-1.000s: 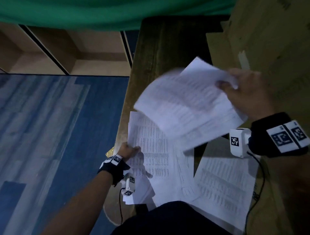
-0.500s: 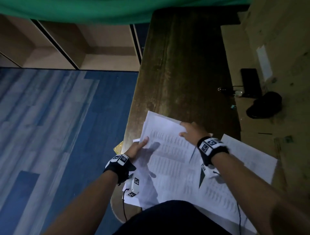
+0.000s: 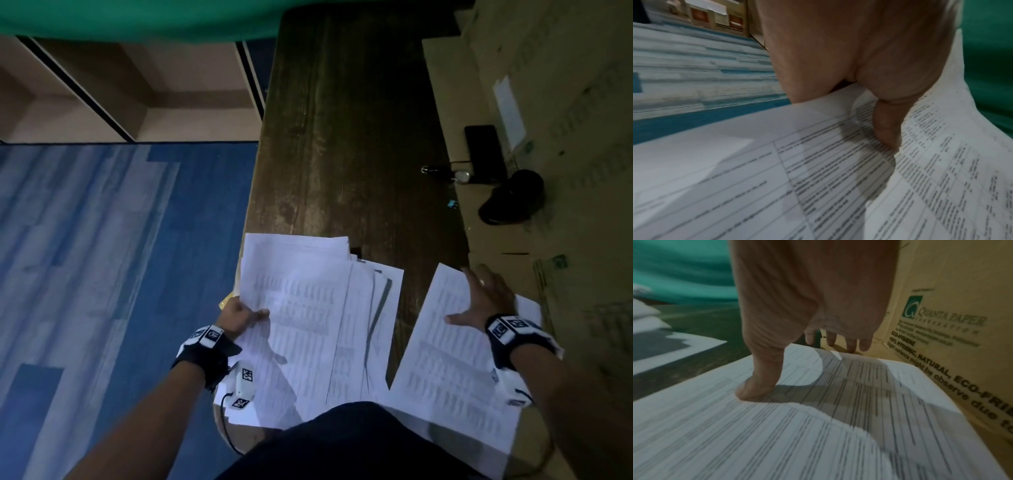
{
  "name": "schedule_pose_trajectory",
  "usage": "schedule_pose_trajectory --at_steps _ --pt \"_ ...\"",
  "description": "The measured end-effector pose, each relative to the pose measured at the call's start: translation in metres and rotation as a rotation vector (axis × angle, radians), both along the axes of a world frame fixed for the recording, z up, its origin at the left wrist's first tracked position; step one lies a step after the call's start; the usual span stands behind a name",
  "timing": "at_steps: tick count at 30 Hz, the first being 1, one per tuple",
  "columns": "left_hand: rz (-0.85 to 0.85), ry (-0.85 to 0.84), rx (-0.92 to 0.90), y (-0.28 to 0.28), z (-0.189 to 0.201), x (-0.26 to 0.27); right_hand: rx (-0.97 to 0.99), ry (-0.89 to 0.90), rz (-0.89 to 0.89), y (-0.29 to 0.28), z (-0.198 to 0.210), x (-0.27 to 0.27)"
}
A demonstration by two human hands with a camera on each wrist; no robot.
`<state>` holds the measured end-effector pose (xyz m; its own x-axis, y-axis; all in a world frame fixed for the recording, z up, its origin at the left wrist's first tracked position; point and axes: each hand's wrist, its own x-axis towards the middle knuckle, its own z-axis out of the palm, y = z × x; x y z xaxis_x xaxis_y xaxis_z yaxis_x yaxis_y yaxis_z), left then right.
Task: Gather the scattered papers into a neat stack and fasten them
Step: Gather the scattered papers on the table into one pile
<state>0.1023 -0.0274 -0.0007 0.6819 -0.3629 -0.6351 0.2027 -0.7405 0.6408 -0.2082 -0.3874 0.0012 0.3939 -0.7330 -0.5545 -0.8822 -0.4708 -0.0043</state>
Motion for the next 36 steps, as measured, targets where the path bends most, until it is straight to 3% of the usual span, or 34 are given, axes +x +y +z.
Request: schedule_pose_trajectory --at_steps 6,9,15,19,23,29,36 --pt "0.196 -0.051 0.032 0.037 0.004 0.003 -0.077 0.073 0.052 -0.004 0.002 -0.002" --pt "0.307 -0.103 0.077 0.052 0.005 0.0 -0.007 0.002 0.081 -0.007 0.01 0.004" --pt "0.462 -0.105 0.151 0.081 -0.001 -0.002 0.161 -0.161 0.373 0.004 0.056 0.056" --pt "0.504 -0.11 0.164 0.092 -0.002 -0.008 0.171 -0.06 0.653 0.017 0.1 0.111" --pt "0.495 -0.121 0.147 0.093 -0.002 -0.013 0.152 -0.202 0.721 0.042 0.122 0.16" --pt "0.501 -0.139 0.119 0.098 -0.006 -0.016 0.307 -0.295 0.578 0.077 0.077 0.214" --pt "0.491 -0.168 0.108 0.098 -0.009 -0.018 0.192 -0.111 0.533 0.101 0.007 0.215"
